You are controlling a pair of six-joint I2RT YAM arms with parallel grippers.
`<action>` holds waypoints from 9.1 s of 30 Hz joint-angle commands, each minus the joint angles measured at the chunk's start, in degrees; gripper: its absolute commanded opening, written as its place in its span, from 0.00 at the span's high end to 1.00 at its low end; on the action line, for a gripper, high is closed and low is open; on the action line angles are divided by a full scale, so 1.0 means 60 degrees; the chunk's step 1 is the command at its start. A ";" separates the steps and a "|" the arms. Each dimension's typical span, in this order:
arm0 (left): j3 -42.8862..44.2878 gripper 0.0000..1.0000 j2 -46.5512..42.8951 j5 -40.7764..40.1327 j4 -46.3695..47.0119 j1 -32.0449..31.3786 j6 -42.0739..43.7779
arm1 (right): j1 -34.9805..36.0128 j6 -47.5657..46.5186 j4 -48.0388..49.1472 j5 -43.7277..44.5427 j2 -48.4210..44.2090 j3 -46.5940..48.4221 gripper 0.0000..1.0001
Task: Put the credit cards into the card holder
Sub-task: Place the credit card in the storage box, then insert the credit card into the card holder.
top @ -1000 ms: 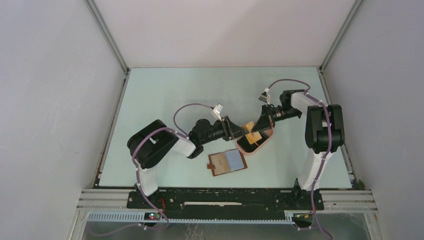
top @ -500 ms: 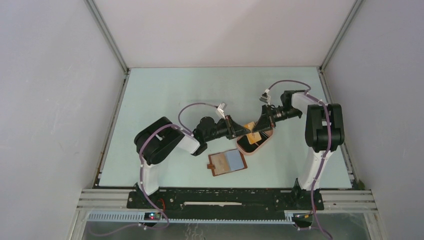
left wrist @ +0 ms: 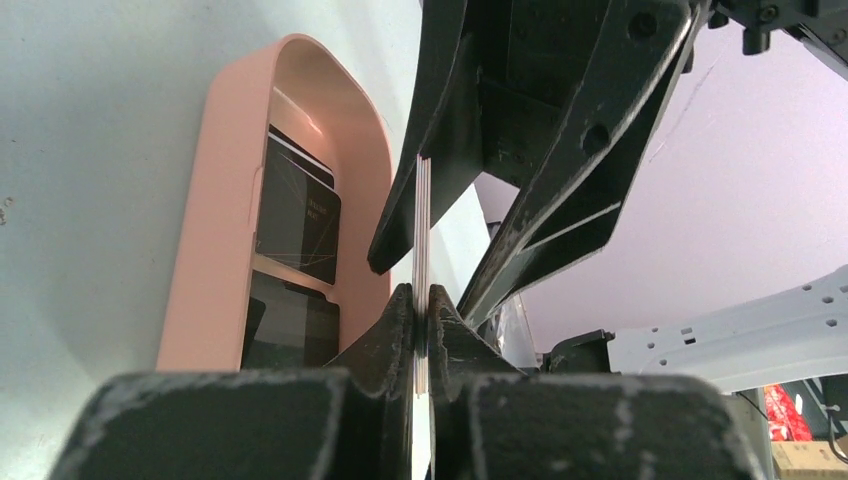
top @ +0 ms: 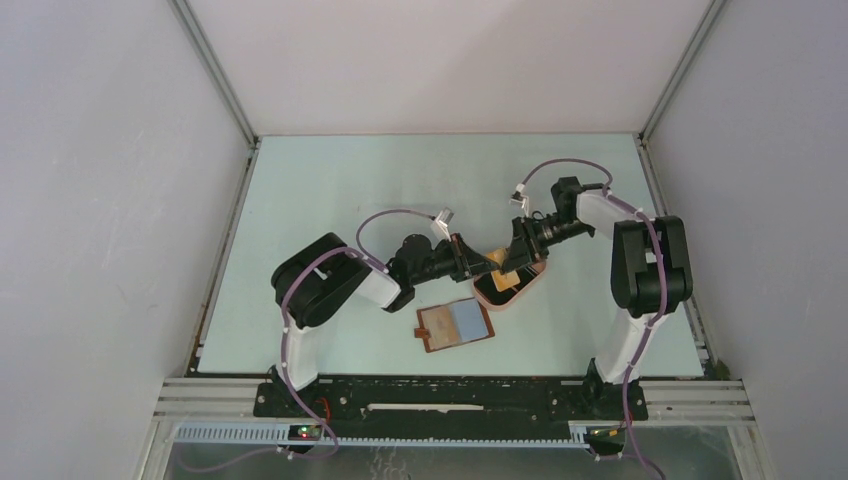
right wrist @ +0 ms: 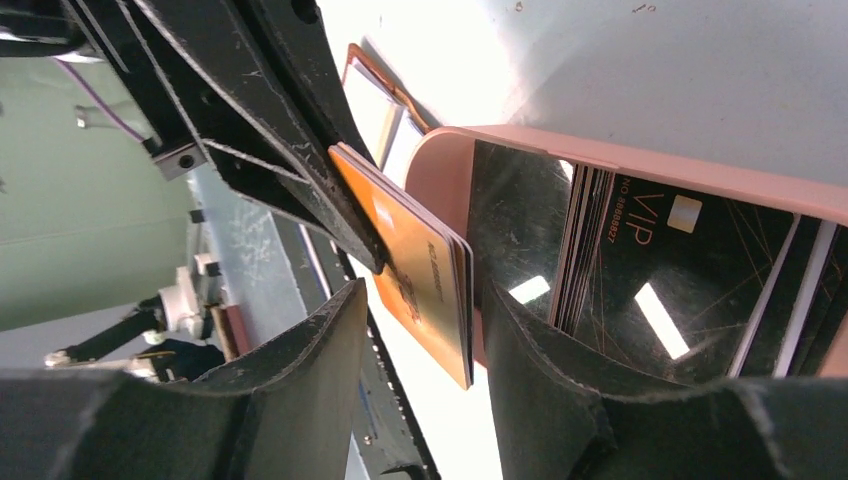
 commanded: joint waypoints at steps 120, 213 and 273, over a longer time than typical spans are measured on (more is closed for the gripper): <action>-0.0235 1.00 0.1217 0.0835 0.1179 0.0257 -0.1135 | -0.1746 -0.0749 -0.1484 -0.1723 0.0839 0.0563 0.95; -0.6158 0.53 -0.7548 -0.4530 -0.4256 -0.1649 0.2603 | 0.4735 0.6177 0.4585 0.2835 -0.1568 -0.3165 1.00; -0.5165 0.63 -0.6143 -0.5311 -0.6476 -0.1829 0.1747 | 0.4039 0.7475 0.6940 0.3146 -0.2327 -0.4625 0.59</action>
